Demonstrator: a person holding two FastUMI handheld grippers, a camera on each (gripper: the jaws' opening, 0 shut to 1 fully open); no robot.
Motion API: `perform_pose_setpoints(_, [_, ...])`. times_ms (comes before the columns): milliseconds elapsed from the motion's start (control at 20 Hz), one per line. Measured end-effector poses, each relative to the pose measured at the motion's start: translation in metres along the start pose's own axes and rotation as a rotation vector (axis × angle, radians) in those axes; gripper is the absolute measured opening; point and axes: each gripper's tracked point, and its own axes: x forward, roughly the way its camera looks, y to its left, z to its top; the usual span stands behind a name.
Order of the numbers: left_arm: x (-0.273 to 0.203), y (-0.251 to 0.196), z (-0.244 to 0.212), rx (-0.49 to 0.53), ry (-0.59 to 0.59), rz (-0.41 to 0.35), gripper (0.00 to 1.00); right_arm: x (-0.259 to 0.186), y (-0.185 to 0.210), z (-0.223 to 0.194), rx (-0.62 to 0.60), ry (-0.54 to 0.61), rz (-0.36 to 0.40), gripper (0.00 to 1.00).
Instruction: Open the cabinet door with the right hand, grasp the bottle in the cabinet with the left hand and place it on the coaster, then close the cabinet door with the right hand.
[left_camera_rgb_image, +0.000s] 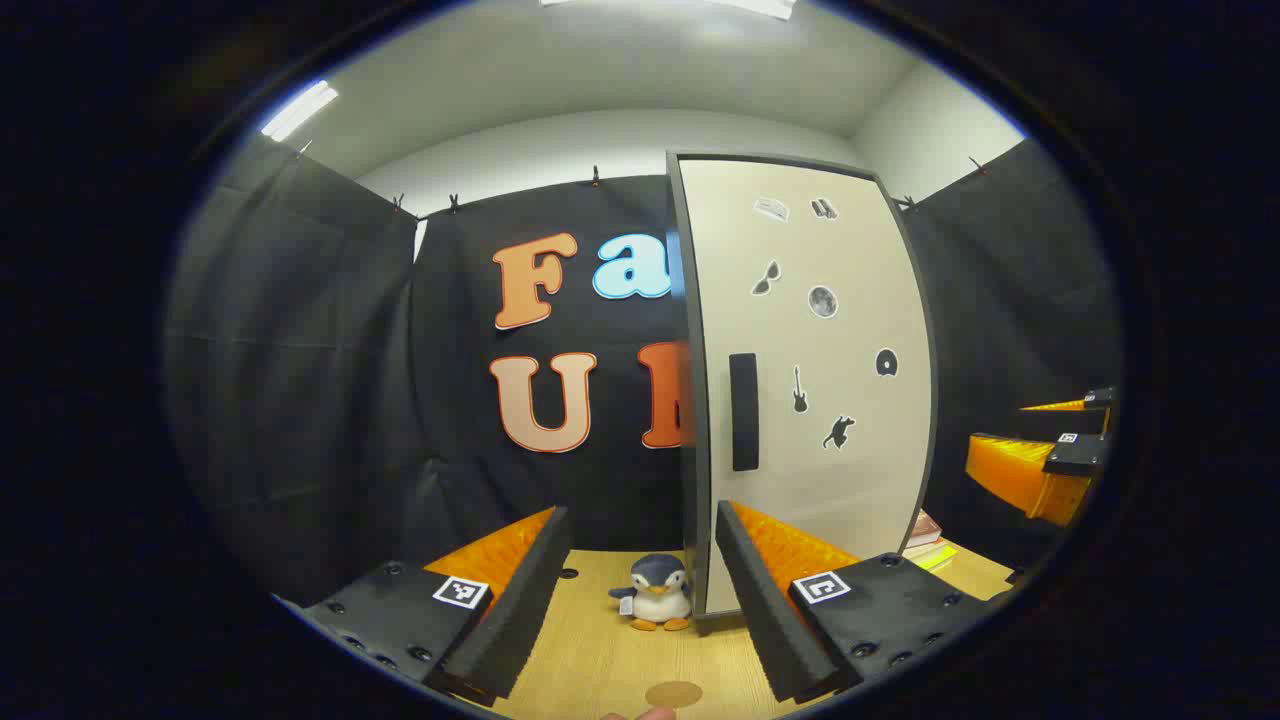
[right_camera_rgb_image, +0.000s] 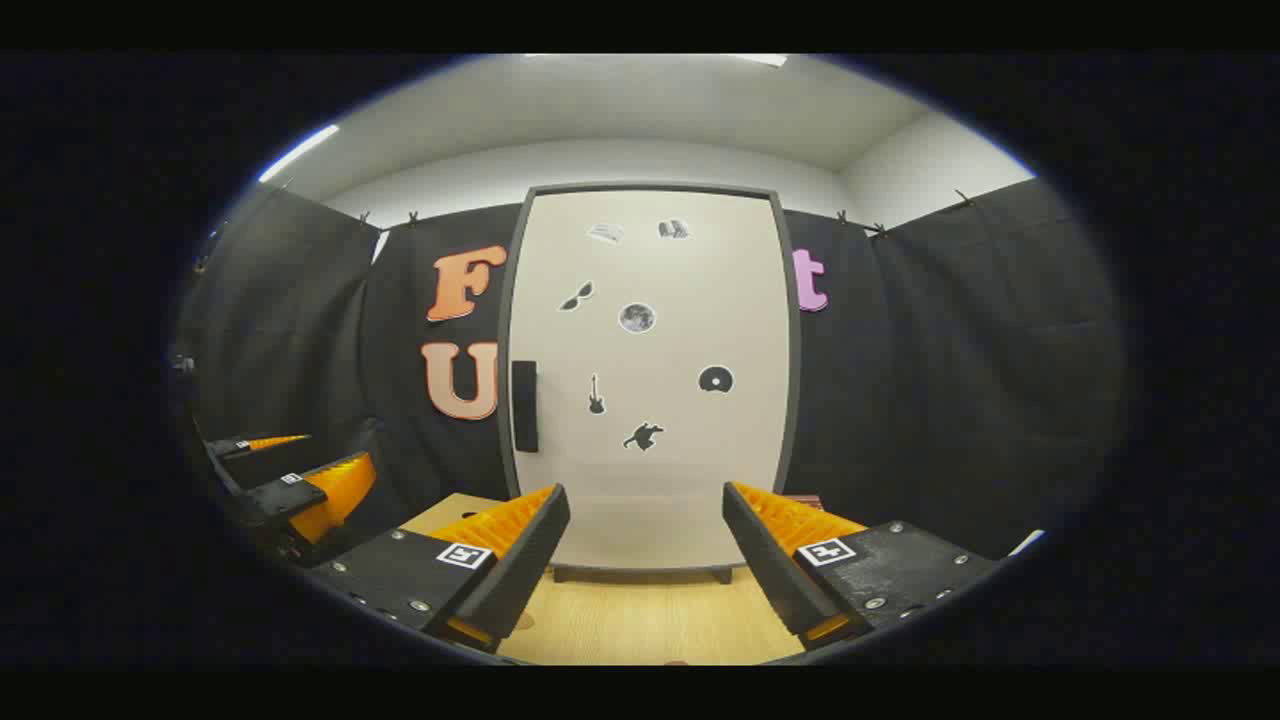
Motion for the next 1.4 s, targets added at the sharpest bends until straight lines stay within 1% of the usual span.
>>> perform_pose_setpoints(200, [-0.005,0.014,0.001,-0.014,0.018,0.034,0.95,-0.002,-0.001,0.000,0.004,0.011,-0.004,0.96])
perform_pose_setpoints(300, [-0.003,0.018,-0.004,-0.017,0.034,0.037,0.95,-0.002,0.001,0.001,0.023,0.011,0.005,0.95])
perform_pose_setpoints(400, [-0.001,0.026,-0.004,-0.012,0.040,0.056,0.95,0.002,0.003,0.001,0.032,0.009,0.007,0.96])
perform_pose_setpoints(450, [-0.001,0.025,-0.002,-0.008,0.034,0.053,0.95,0.003,0.004,0.000,0.026,0.009,0.007,0.92])
perform_pose_setpoints(500, [0.001,0.026,0.001,-0.002,0.026,0.061,0.95,0.004,0.005,0.000,0.021,0.009,0.008,0.96])
perform_pose_setpoints(550, [0.000,0.026,0.000,0.000,0.026,0.057,0.95,0.004,0.009,-0.001,0.019,0.011,0.014,0.96])
perform_pose_setpoints(600, [0.000,0.024,0.000,-0.005,0.030,0.052,0.95,0.003,0.010,-0.001,0.018,0.015,0.017,0.92])
perform_pose_setpoints(650, [-0.001,0.024,-0.001,-0.011,0.037,0.047,0.95,0.003,0.012,-0.001,0.014,0.016,0.014,0.96])
perform_pose_setpoints(750, [-0.001,0.024,-0.001,-0.004,0.041,0.038,0.95,0.001,0.013,0.004,0.015,0.009,0.013,0.95])
perform_pose_setpoints(1150, [0.001,0.038,-0.006,0.005,0.050,0.055,0.95,0.001,0.023,0.003,0.030,0.016,0.014,0.96])
perform_pose_setpoints(1400, [0.001,0.054,-0.005,0.015,0.044,0.065,0.95,0.017,0.047,0.012,0.028,0.004,0.044,0.95])
